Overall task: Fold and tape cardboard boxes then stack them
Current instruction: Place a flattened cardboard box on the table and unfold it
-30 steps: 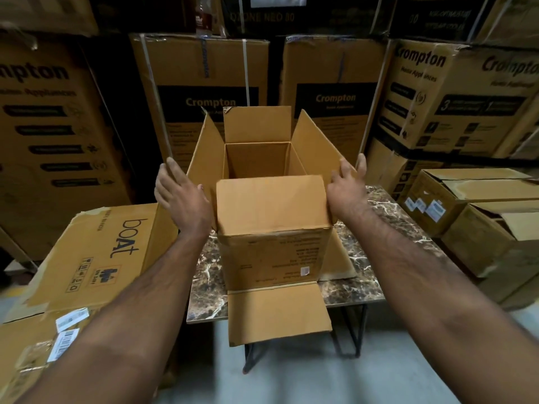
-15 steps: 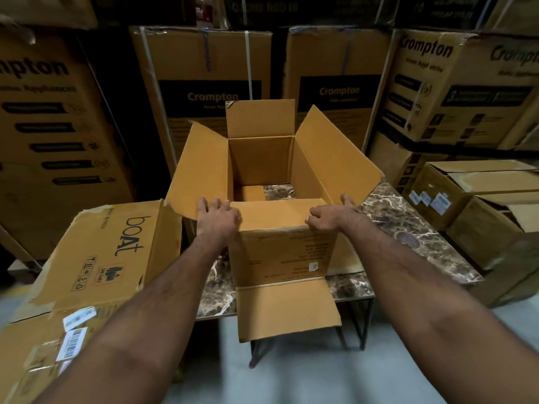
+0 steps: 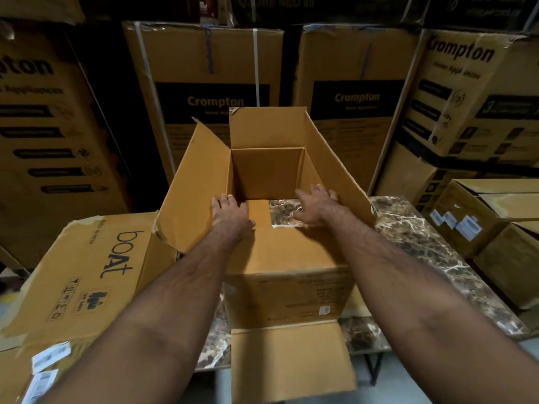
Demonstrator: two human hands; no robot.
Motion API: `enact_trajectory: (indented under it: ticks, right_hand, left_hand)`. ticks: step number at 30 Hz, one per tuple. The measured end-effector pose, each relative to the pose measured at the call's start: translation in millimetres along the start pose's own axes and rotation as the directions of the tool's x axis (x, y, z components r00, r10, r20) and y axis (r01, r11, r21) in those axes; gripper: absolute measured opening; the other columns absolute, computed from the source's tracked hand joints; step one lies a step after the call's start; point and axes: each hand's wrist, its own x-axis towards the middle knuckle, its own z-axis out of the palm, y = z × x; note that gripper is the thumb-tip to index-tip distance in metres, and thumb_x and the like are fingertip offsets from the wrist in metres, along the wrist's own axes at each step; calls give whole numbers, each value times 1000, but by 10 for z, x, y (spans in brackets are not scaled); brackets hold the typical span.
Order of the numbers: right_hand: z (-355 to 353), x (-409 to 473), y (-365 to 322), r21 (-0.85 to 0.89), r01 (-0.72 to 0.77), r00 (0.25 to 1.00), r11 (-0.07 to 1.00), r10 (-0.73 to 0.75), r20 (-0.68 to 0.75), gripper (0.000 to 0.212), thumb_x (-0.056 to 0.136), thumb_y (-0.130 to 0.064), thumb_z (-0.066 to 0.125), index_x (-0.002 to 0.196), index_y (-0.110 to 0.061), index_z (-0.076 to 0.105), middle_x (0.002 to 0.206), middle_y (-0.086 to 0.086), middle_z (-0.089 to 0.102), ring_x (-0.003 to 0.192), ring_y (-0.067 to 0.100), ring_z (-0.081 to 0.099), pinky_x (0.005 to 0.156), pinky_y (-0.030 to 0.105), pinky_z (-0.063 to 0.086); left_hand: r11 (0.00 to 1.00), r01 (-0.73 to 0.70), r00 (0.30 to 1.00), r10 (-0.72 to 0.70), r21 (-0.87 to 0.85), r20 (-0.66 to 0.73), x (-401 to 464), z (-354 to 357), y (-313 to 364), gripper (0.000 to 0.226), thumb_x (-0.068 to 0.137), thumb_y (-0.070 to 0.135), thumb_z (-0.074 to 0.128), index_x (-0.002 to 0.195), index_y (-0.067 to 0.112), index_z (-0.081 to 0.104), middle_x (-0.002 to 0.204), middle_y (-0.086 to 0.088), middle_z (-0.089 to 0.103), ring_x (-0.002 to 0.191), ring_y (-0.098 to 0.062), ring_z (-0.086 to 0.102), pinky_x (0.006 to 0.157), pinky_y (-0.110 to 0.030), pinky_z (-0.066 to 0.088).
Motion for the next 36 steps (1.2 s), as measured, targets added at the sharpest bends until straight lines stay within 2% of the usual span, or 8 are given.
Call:
enact_trajectory:
  ticks: [10, 15, 19, 27, 30, 32, 34, 36]
  right_hand:
    - [-651, 1631, 164, 118, -1, 994, 993, 13, -108, 89, 98, -53, 55, 162, -25, 0, 168, 15, -11, 155, 34, -8, 125, 49, 3]
    - [-887, 2362, 350, 227, 21, 990, 974, 12, -143, 88, 97, -48, 60, 162, -27, 3, 168, 12, -10, 155, 34, -5, 124, 54, 11]
    - [-996, 2883, 526, 172, 34, 993, 985, -14, -116, 93, 96, -46, 62, 162, -27, -1, 167, 12, -19, 155, 35, -6, 124, 53, 14]
    - [-1230, 3661, 700, 553, 126, 975, 823, -1, -221, 107, 92, -37, 71, 160, -26, -11, 167, 10, -19, 155, 35, 4, 125, 50, 16]
    - [-1235, 3894, 764, 668, 119, 986, 734, -8, -167, 113, 89, -42, 73, 159, -29, -14, 169, 9, -6, 154, 33, 10, 124, 51, 17]
    - [-1233, 3971, 806, 773, 101, 993, 627, -19, -114, 112, 83, -61, 69, 158, -37, -12, 168, 9, 12, 151, 34, 24, 121, 57, 24]
    - [-1241, 3971, 772, 840, 153, 982, 520, 13, -187, 89, 88, -73, 51, 157, -39, 5, 160, 10, 33, 140, 31, 41, 115, 55, 34]
    - [-1240, 3997, 745, 880, 242, 945, 408, 108, -310, 65, 100, -68, 31, 146, -23, 40, 135, 12, 57, 118, 24, 56, 108, 47, 42]
  left_hand:
    - [991, 89, 995, -92, -101, -27, 1518, -282, -94, 68, 100, 55, 43, 154, 16, 28, 162, -21, 17, 150, -37, 15, 121, -53, 10]
    - [990, 104, 994, -106, -95, -19, 2089, -266, 6, 72, 100, 56, 42, 156, 16, 21, 164, -21, 13, 152, -37, 10, 122, -54, 3]
    - [992, 89, 993, -95, -93, -63, 2378, -154, 38, 73, 101, 56, 40, 157, 14, 20, 164, -20, 14, 152, -35, 10, 123, -53, 2]
    - [999, 35, 983, -36, -10, -182, 2637, 62, 114, 69, 101, 56, 36, 156, 16, 23, 164, -18, 18, 152, -33, 14, 123, -53, 0]
    - [999, 36, 968, -36, -3, -247, 2648, 123, 83, 67, 101, 55, 35, 155, 17, 27, 163, -17, 20, 151, -33, 17, 123, -53, 3]
    - [999, 28, 959, -33, -24, -283, 2679, 137, 69, 66, 100, 55, 39, 154, 16, 32, 162, -18, 25, 150, -33, 21, 123, -54, 7]
    - [997, 24, 943, -45, -68, -330, 2730, 145, 58, 65, 98, 54, 44, 149, 15, 43, 157, -19, 36, 146, -34, 32, 121, -55, 15]
    - [991, 25, 917, -76, -134, -392, 2777, 152, 54, 65, 98, 55, 40, 144, 10, 50, 149, -20, 47, 139, -35, 43, 118, -56, 25]
